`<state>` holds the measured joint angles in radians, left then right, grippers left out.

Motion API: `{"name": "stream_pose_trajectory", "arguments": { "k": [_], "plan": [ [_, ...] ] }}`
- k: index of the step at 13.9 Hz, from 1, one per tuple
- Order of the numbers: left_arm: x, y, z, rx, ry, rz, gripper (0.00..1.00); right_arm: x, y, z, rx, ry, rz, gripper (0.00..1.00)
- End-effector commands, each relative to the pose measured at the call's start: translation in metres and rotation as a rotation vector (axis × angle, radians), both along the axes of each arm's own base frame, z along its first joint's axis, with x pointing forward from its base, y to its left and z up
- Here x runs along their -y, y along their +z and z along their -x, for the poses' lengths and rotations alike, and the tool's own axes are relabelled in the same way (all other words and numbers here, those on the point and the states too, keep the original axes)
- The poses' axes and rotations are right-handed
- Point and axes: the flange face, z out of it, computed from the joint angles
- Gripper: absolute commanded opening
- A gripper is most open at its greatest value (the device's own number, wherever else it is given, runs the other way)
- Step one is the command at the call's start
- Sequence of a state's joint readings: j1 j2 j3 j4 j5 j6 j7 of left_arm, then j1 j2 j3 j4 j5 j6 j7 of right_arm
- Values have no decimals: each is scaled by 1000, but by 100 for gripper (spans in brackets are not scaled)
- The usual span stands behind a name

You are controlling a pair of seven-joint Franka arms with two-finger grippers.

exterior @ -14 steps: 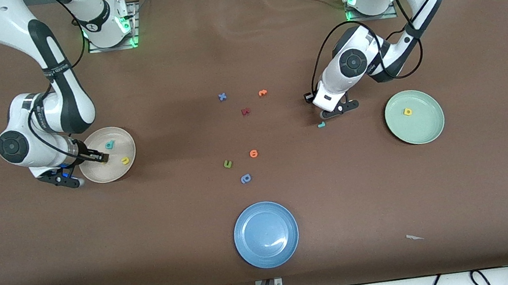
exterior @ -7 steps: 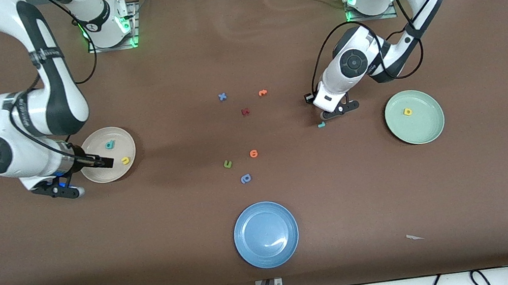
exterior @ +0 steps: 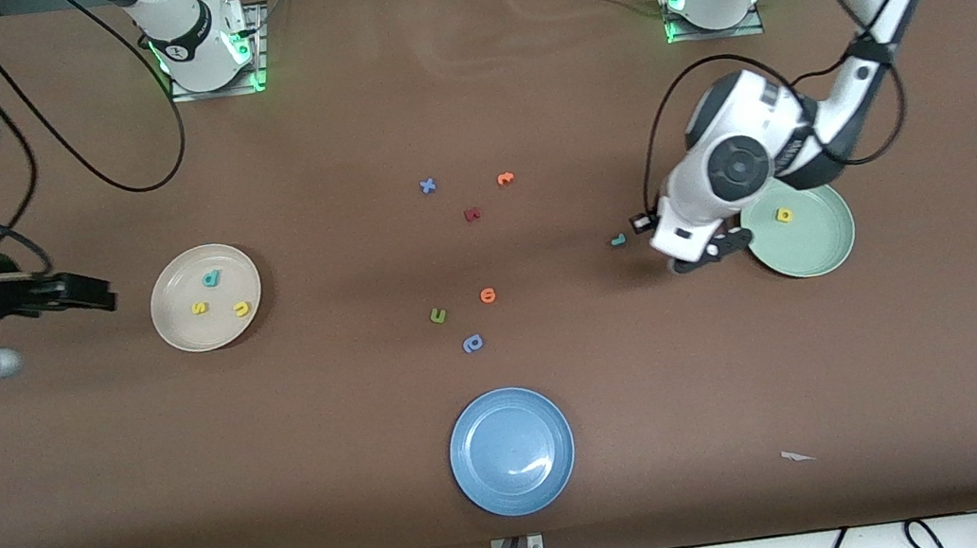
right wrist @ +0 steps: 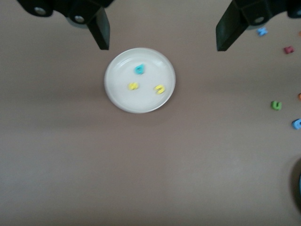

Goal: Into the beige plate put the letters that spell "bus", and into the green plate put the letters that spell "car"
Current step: 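Place the teal c on the green plate with the left gripper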

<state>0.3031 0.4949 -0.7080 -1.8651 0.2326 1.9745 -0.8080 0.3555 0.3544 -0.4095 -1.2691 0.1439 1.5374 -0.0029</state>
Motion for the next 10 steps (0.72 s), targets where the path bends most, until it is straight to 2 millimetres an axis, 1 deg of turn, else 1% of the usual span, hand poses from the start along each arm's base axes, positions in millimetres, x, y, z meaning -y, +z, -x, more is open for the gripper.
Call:
{"name": "stream_pose_trajectory", "arguments": {
  "k": [1,2,3,4,5,6,7,8,10],
  "plan": [
    [-63,20,-23,-60,-36,33,22,4,23,-6,35,36,78,100],
    [-90,18,-25,-80,-62,47,22,3,29,-5,43,42,95,100],
    [-117,13,-27,-94,-96,67,22,0,30,-2,29,47,93,100],
    [-139,7,-28,-103,-121,85,23,1,28,2,-8,35,90,100],
    [-163,-6,-27,-121,-138,99,23,1,37,11,-24,30,77,100],
    [-184,-16,-27,-129,-167,97,24,3,45,16,-16,30,77,100],
    [-196,-25,-25,-141,-193,89,24,2,45,19,-24,37,74,100],
    [-212,-34,-23,-151,-201,79,24,4,44,22,-25,36,69,100],
    [-233,-52,-21,-169,-228,62,25,11,39,26,9,31,52,100]
  ]
}}
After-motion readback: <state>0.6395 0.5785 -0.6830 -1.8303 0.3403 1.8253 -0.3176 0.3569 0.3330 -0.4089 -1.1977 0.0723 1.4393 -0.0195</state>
